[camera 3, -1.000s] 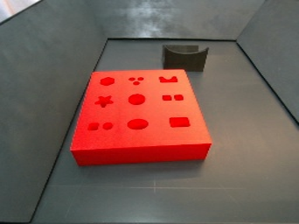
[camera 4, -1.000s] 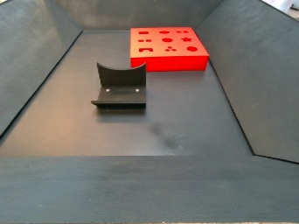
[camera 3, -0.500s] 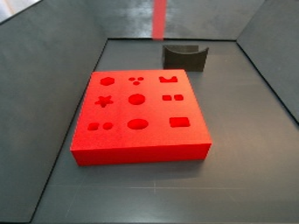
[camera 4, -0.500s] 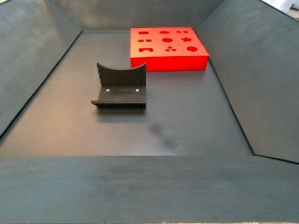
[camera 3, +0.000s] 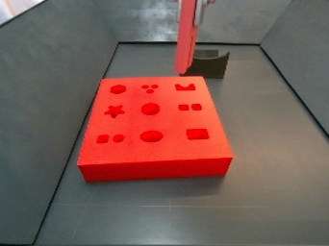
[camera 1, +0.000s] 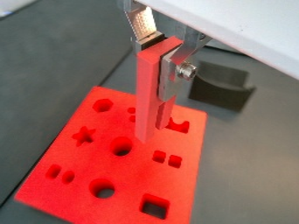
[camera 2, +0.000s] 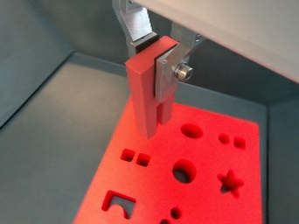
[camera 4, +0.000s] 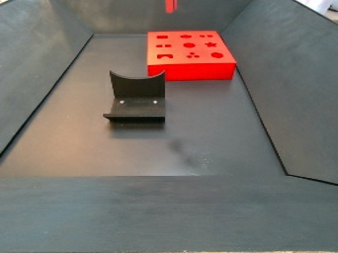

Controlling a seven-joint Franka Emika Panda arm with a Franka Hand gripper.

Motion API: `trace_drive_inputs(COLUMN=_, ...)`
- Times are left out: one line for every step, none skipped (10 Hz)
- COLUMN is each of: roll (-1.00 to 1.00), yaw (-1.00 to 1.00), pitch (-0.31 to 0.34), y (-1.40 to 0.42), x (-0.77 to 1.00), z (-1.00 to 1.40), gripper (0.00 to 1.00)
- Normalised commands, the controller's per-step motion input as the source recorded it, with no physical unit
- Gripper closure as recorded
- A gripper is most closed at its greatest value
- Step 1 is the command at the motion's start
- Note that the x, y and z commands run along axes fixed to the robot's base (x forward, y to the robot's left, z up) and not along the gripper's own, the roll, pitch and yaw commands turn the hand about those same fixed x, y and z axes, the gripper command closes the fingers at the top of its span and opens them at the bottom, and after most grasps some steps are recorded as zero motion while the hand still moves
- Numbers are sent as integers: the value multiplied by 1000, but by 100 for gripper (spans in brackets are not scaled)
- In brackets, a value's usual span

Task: Pick up the double-square object. Move up. Move to above the board. Insert the double-square object.
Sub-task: Insert the double-square object.

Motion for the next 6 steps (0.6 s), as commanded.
trace_drive_inputs(roll=-11, yaw=-1000, pitch=-76, y=0, x=0, z=-283, gripper=100)
trace_drive_inputs(roll=-13, yaw=-1000, pitch=-83, y=0, x=0, z=-277, gripper=100)
trace_drive_inputs(roll=-13, yaw=-1000, pitch=-83, y=0, x=0, z=-277, gripper=100)
trace_drive_inputs(roll=-11, yaw=-1000, pitch=-83, y=0, x=0, z=-277, gripper=100)
trace_drive_inputs(roll=-13, yaw=-1000, pitch=-83, y=0, x=0, z=-280, gripper=100)
trace_drive_inputs(roll=-13, yaw=-1000, pitch=-86, y=0, x=0, z=-280, gripper=100)
